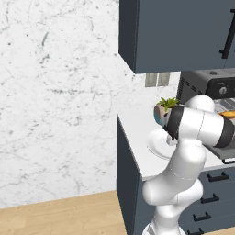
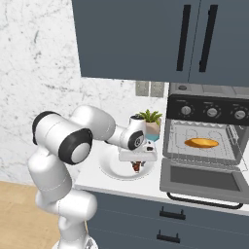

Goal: Pick up the kebab skewer and baguette bread, and place them inside the toaster oven. Close the toaster oven door and start by setting the timer.

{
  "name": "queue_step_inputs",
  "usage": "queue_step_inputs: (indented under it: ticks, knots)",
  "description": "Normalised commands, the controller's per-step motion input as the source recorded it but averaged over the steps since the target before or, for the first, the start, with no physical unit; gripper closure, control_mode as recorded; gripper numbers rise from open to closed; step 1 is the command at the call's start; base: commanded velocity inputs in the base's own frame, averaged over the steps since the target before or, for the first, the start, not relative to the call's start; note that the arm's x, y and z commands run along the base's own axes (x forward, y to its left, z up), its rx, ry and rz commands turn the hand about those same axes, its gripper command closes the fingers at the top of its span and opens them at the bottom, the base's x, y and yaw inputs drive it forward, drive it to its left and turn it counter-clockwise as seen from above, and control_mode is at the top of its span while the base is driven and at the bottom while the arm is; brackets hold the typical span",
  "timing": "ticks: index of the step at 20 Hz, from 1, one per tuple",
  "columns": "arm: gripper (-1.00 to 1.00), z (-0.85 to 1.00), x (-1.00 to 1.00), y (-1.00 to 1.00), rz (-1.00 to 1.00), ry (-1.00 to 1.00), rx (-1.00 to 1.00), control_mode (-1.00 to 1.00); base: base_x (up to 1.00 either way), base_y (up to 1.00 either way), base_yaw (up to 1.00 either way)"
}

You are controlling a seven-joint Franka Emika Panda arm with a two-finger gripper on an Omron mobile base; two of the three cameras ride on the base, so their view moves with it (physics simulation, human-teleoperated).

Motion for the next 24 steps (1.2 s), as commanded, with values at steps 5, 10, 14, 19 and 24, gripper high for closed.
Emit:
queue_step_inputs:
  ticks: [5, 10, 14, 19, 24]
  knots:
    - [1.0, 0.03, -0.03, 0.0, 0.0, 0.0, 0.01, -1.0, 0.0, 0.0, 0.0]
    - [1.0, 0.43, -0.33, 0.08, 0.0, 0.0, 0.01, -1.0, 0.0, 0.0, 0.0]
    - [1.0, 0.63, -0.39, 0.21, 0.0, 0.0, 0.02, -1.0, 0.0, 0.0, 0.0]
    - [1.0, 0.69, -0.41, 0.16, 0.0, 0.0, 0.02, -1.0, 0.0, 0.0, 0.0]
    - [1.0, 0.65, -0.6, 0.01, -0.03, 0.0, 0.03, -1.0, 0.0, 0.0, 0.0]
